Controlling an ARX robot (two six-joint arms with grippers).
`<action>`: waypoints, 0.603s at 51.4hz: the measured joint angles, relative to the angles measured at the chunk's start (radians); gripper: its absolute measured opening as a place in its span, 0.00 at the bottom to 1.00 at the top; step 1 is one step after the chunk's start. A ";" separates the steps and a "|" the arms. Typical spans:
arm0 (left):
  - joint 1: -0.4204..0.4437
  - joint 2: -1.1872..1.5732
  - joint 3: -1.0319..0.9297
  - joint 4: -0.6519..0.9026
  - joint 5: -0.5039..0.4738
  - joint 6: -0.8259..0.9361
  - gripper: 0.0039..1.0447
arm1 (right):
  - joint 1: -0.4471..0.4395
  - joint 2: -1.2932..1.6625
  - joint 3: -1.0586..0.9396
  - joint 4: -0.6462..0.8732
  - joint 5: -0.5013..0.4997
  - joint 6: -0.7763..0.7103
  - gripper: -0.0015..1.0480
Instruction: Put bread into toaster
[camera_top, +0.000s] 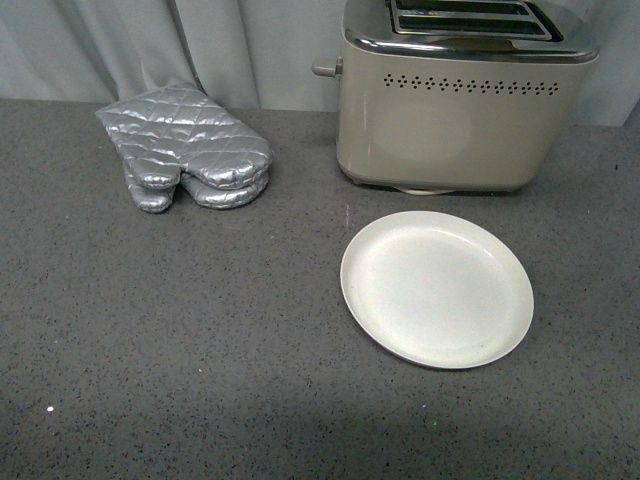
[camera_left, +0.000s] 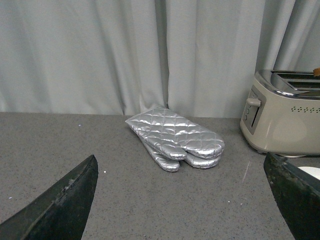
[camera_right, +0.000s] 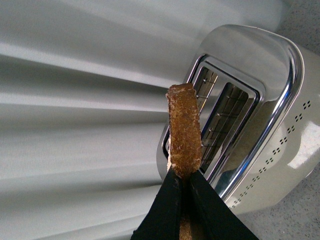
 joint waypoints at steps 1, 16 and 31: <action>0.000 0.000 0.000 0.000 0.000 0.000 0.94 | 0.003 0.013 0.012 -0.010 0.012 0.006 0.01; 0.000 0.000 0.000 0.000 0.000 0.000 0.94 | 0.025 0.077 0.046 -0.058 0.057 0.078 0.01; 0.000 0.000 0.000 0.000 0.000 0.000 0.94 | 0.030 0.117 0.093 -0.121 0.072 0.092 0.01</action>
